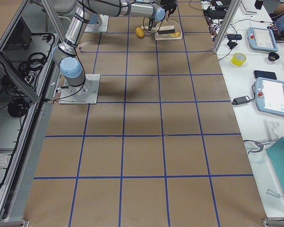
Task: Sweep and dump trash into bin
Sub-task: 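Sweep the sponge and shrimp toy into the dustpan with the right gripper's brush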
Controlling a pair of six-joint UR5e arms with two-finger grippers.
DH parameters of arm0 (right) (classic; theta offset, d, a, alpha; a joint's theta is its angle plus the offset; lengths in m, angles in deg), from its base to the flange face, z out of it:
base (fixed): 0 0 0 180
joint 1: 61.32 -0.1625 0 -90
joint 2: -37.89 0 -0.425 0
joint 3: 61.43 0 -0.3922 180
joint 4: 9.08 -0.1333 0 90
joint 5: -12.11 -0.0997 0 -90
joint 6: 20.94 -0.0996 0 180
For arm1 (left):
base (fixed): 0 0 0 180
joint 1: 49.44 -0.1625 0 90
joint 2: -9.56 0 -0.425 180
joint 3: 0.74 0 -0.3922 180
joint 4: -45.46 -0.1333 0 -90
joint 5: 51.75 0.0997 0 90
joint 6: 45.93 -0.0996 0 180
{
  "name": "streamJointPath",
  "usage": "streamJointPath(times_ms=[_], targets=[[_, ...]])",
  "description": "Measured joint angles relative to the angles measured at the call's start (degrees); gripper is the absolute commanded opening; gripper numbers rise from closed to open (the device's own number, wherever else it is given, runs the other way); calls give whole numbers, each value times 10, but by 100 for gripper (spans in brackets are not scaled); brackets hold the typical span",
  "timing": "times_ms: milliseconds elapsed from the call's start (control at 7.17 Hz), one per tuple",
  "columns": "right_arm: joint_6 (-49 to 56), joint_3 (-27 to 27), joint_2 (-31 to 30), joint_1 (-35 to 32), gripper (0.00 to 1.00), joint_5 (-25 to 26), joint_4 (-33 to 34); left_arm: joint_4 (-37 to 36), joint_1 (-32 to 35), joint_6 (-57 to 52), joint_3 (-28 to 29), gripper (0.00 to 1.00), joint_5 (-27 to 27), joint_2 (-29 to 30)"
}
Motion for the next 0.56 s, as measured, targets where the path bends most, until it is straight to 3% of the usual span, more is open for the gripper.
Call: streamJointPath(times_ms=[558], targets=[[44, 1, -76, 48, 0, 34, -129, 0, -16, -26, 2, 0, -2, -5]])
